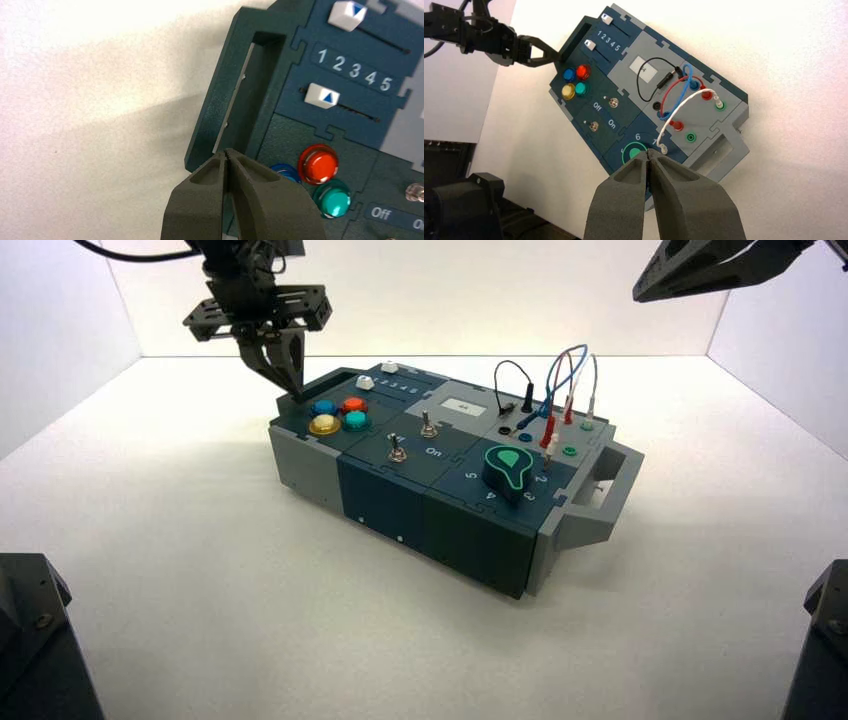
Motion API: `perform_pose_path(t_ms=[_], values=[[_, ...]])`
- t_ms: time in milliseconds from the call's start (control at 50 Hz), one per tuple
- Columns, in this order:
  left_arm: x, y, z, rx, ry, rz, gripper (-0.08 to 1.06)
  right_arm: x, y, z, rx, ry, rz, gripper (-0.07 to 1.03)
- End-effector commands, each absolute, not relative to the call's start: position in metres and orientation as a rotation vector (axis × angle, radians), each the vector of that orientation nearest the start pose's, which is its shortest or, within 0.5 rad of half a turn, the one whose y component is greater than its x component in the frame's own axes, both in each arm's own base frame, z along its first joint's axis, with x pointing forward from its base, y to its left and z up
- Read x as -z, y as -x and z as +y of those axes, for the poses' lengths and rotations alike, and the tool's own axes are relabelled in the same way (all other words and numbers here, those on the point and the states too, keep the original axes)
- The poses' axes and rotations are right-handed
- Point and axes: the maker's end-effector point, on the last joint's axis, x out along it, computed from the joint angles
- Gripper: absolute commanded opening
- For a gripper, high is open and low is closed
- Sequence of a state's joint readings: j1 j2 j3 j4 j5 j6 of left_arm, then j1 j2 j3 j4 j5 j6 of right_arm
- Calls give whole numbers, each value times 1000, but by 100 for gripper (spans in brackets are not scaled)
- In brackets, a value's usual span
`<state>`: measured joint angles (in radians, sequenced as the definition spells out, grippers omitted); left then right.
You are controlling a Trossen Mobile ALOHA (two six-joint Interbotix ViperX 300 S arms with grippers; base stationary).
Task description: Move the box to the left.
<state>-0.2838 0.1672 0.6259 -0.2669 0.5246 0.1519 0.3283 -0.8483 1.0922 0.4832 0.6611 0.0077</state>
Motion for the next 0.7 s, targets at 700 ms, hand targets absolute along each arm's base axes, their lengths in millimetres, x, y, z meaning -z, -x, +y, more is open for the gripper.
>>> perform_pose_path(t_ms=[700], values=[[-8,-311,-122,319,-68,1437,-3,-180,-200,121,-404,-341,936,-2]])
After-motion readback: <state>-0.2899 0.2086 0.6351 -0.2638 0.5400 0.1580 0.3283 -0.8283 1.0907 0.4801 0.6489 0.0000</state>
